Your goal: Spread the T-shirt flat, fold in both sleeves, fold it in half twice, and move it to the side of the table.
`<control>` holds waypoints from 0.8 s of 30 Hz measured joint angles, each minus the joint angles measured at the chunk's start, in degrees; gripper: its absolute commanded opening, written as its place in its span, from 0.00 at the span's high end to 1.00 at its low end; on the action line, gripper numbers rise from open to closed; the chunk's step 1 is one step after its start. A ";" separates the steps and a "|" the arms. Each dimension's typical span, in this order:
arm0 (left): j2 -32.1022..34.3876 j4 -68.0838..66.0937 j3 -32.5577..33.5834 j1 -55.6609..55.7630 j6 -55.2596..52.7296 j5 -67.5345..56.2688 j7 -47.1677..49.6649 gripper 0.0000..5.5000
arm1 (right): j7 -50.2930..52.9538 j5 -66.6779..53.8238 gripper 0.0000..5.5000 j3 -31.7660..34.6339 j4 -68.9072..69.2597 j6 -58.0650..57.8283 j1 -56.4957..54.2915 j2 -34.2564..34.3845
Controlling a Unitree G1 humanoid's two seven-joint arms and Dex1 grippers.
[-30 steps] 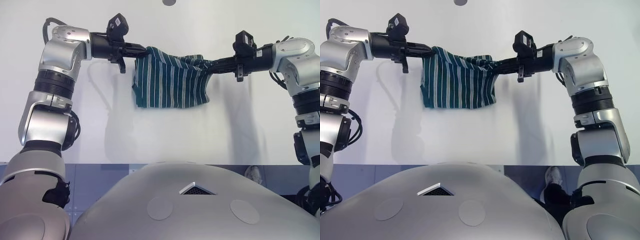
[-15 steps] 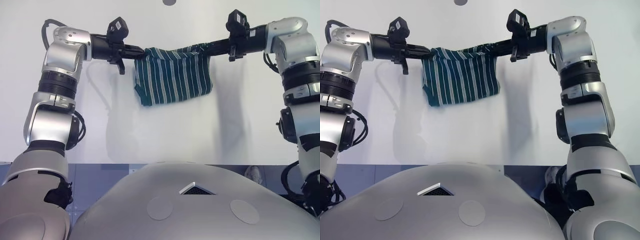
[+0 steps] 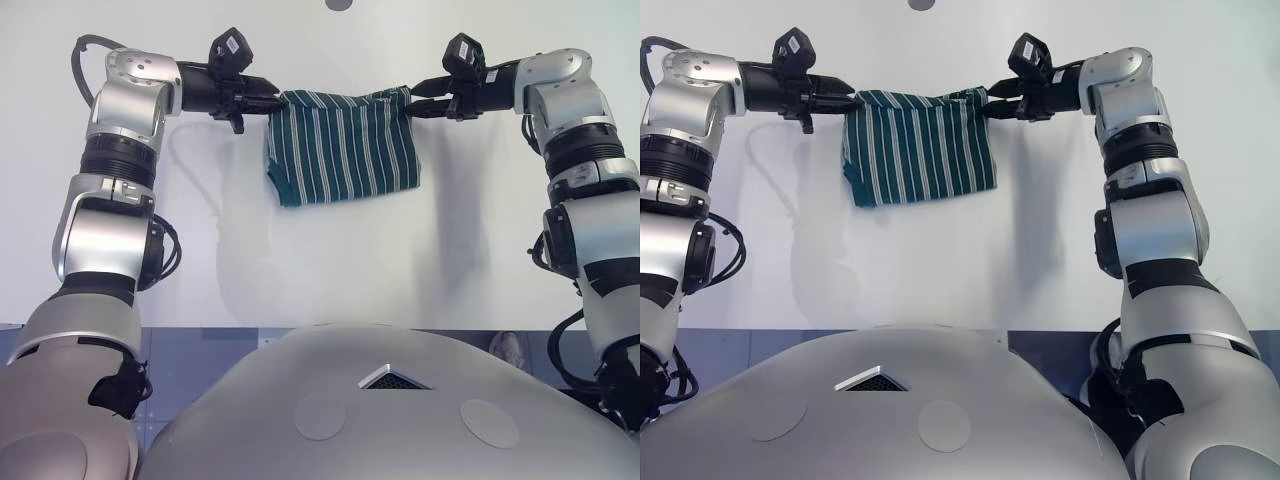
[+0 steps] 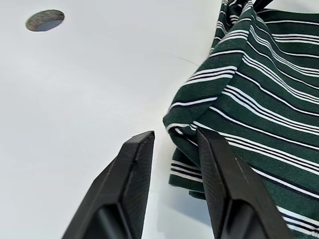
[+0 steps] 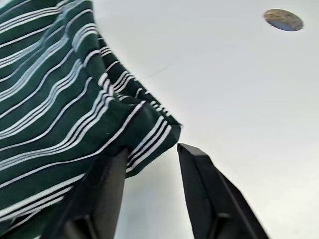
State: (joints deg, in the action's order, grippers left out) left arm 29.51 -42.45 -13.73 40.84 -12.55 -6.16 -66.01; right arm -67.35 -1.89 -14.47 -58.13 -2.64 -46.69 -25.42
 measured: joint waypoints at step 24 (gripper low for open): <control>-9.84 31.06 -5.74 -17.74 1.59 -1.30 6.09 0.48 | 63.06 -8.90 0.38 29.03 53.09 2.96 40.86 14.83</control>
State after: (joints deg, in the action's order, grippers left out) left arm 19.66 -11.39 -19.47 23.10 -10.96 -7.46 -59.92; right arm -4.29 -10.79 14.56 -5.04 0.32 -5.82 -10.59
